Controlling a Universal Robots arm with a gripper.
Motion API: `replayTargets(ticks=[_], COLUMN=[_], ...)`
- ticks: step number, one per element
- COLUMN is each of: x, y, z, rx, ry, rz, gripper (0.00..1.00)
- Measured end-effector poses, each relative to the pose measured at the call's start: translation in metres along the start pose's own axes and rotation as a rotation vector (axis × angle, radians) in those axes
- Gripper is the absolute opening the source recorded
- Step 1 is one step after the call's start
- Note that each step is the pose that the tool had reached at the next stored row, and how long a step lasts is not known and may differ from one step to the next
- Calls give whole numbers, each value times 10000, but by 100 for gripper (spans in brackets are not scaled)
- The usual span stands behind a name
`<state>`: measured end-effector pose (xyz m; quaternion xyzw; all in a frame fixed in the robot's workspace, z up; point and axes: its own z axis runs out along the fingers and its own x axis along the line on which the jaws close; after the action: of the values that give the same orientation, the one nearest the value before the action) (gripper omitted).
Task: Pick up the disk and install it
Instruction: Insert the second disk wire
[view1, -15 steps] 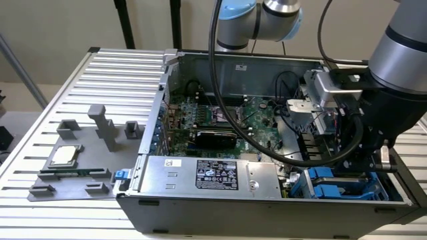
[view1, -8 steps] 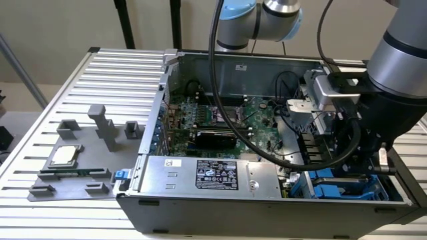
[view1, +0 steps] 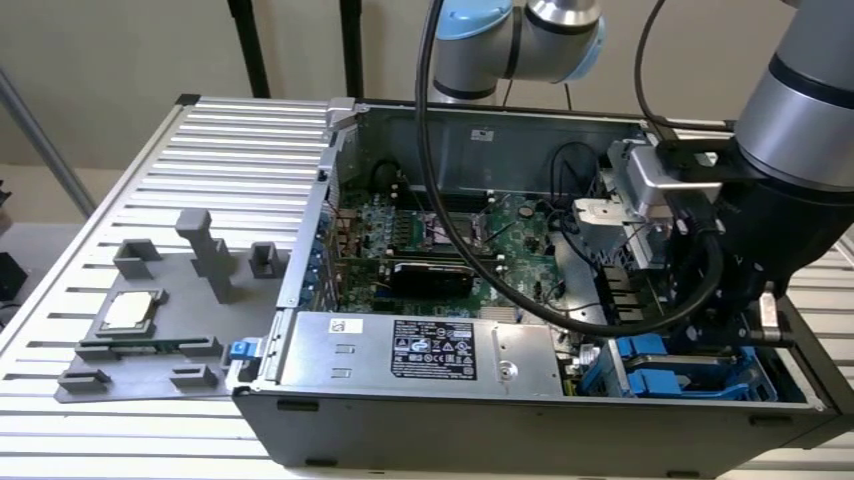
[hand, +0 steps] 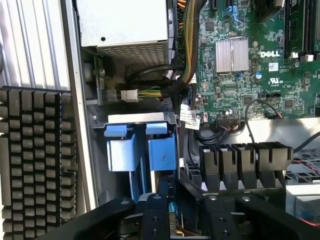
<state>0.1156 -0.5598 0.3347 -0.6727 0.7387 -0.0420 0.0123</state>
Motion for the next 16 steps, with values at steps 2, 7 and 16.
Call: replayTargets(ticks=[2, 7, 16], x=[2, 8, 19], y=[15, 62, 151], z=[-11, -39, -76], rx=[0, 0, 0], ry=[0, 0, -1], rz=[0, 0, 1], gripper=[100, 100, 100])
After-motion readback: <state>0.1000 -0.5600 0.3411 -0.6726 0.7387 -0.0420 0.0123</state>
